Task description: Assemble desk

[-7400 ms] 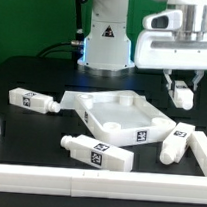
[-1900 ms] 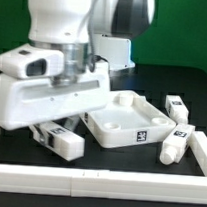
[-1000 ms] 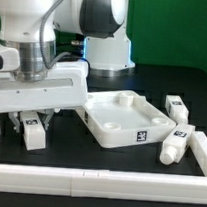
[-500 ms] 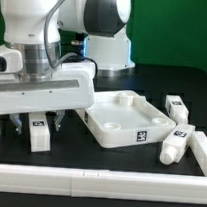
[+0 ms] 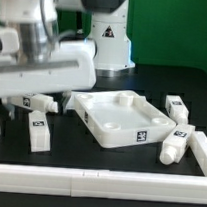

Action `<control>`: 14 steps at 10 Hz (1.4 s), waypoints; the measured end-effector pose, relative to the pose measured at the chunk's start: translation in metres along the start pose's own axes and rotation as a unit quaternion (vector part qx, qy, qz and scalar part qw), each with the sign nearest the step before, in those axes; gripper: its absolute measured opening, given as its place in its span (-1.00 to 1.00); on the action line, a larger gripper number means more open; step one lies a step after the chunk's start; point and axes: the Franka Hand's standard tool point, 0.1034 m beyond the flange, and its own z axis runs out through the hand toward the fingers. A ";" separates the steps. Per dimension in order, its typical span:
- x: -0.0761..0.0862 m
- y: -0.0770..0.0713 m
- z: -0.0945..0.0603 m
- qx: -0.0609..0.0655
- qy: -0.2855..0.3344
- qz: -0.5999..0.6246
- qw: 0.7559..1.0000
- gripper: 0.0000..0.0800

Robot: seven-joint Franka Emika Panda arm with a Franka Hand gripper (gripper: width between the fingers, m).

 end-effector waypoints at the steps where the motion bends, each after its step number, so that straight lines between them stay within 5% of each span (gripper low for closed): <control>1: 0.014 -0.024 -0.006 -0.001 0.004 0.032 0.999 0.62; 2: 0.030 -0.046 -0.005 -0.009 0.002 0.048 0.999 0.62; 3: 0.041 -0.053 -0.002 -0.012 0.000 0.037 0.999 0.62; 6: 0.041 -0.052 0.000 -0.011 0.000 0.041 0.999 0.62; 10: 0.076 -0.118 -0.004 0.001 -0.023 0.277 0.961 0.62; 14: 0.083 -0.118 -0.003 0.009 -0.020 0.287 0.958 0.62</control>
Offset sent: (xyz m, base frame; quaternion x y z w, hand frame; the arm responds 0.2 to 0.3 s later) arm 0.0000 0.0000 0.0000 0.0000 0.0000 0.0000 1.0000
